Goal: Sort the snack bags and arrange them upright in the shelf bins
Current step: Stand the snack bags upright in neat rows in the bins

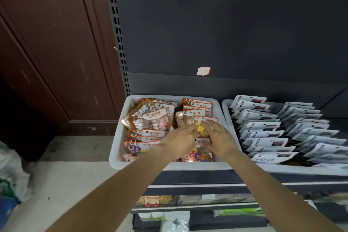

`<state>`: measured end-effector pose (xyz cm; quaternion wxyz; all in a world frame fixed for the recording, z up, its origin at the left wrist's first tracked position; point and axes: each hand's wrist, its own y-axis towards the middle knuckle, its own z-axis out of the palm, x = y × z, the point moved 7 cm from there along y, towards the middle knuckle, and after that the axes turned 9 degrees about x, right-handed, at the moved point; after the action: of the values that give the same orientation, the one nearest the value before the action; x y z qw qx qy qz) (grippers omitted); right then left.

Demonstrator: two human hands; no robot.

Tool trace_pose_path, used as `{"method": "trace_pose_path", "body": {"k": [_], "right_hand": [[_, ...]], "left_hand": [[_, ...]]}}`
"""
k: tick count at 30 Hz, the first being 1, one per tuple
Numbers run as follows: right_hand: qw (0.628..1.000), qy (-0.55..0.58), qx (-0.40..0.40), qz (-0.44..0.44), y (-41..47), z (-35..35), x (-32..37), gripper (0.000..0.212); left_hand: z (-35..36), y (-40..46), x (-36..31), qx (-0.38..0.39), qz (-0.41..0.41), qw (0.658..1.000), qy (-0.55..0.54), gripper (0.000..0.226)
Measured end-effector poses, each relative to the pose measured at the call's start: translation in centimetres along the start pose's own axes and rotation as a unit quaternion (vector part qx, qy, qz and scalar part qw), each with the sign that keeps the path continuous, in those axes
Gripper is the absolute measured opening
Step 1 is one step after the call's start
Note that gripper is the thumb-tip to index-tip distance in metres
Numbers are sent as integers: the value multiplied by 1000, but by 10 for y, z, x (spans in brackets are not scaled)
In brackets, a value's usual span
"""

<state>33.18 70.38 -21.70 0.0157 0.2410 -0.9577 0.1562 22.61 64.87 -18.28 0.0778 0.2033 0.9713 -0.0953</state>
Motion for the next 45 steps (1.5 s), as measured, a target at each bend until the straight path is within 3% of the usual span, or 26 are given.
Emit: {"method": "trace_pose_path", "body": {"k": [2,4,9,14,17,19,21,24,26,30,34,40,45], "right_hand": [[996,-78,44,-9,2,3,-9,84],[990,-121,65,-19,5,6,-15,91],[986,-157,52,-37,9,10,-21,97],[983,-175,38,-36,9,11,-21,97],[986,-156,24,-57,7,9,-19,91],[987,-141,29,-70,7,9,-19,81],[988,-132,38,-77,6,9,-18,70],[989,-108,38,-91,6,7,-17,46],[991,-80,45,-94,5,5,-20,39],[994,-62,18,-86,0,-9,-22,41],[996,-59,-38,-48,0,-23,-25,45],[995,-78,-53,-38,2,-12,-22,41],[996,-73,-44,-40,3,-10,-17,48]], "left_hand": [[25,17,3,100,-62,993,19,51],[47,28,13,141,-99,985,18,67],[70,37,27,140,-146,979,11,93],[75,38,28,170,-128,976,51,82],[66,34,28,112,-138,980,-91,71],[58,30,32,45,-149,961,-227,58],[56,27,32,25,-139,936,-322,47],[55,25,31,29,-135,929,-343,38],[52,26,35,26,-150,935,-319,38],[55,28,37,100,-155,976,-115,57],[67,22,36,146,-176,973,-20,86],[72,25,34,152,-158,973,75,90],[89,28,33,231,-122,957,129,85]]}}
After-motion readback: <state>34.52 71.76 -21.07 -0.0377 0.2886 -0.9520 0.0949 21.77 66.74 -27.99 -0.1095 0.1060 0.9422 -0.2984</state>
